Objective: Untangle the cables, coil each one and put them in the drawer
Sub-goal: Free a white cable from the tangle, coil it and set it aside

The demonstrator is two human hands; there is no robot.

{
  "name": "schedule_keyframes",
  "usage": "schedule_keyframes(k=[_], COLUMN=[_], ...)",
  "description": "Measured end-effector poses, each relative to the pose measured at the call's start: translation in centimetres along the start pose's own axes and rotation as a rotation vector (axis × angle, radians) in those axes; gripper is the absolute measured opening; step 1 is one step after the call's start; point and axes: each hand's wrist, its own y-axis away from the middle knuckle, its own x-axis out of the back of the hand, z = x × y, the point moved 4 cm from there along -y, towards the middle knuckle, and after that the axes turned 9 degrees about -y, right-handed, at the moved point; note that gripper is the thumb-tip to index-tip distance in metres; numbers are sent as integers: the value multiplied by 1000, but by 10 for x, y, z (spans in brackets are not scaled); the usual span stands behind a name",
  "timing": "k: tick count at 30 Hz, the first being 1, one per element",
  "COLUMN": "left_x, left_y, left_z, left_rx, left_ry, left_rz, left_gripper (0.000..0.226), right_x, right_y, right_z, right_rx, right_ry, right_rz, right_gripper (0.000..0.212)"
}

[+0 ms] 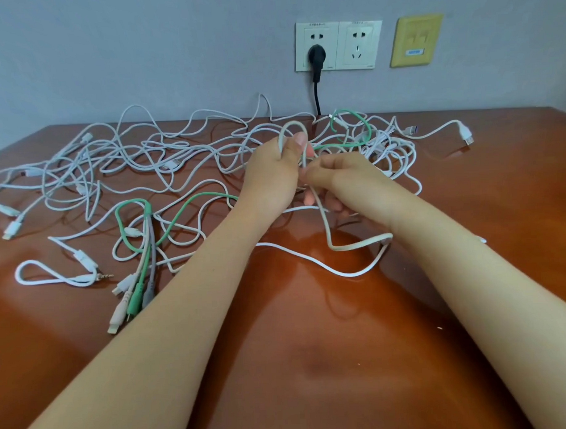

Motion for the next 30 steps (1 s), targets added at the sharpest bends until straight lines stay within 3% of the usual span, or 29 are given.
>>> schedule_keyframes(k=[6, 12, 16, 21, 30], left_x=[5, 10, 12, 21, 6], left_y=[-7, -8, -8, -15, -8], left_z=[-10, -16, -18, -25, -24], left_rx=[21, 364, 428, 421, 374], left_ry=[-35, 686, 862, 737, 353], left_rz=[53, -1, -26, 19, -82], left_gripper=[37, 33, 34, 34, 33], right_x=[-4, -9, -10, -6, -1], right_y=[-3, -1, 1, 9, 1], right_z=[3, 11, 7, -2, -8], right_rx=[20, -26, -20, -24, 332], right_ry=[162, 224, 242, 370, 529], right_rz=[-33, -122, -186, -344, -90], right_gripper=[12, 11, 14, 10, 14])
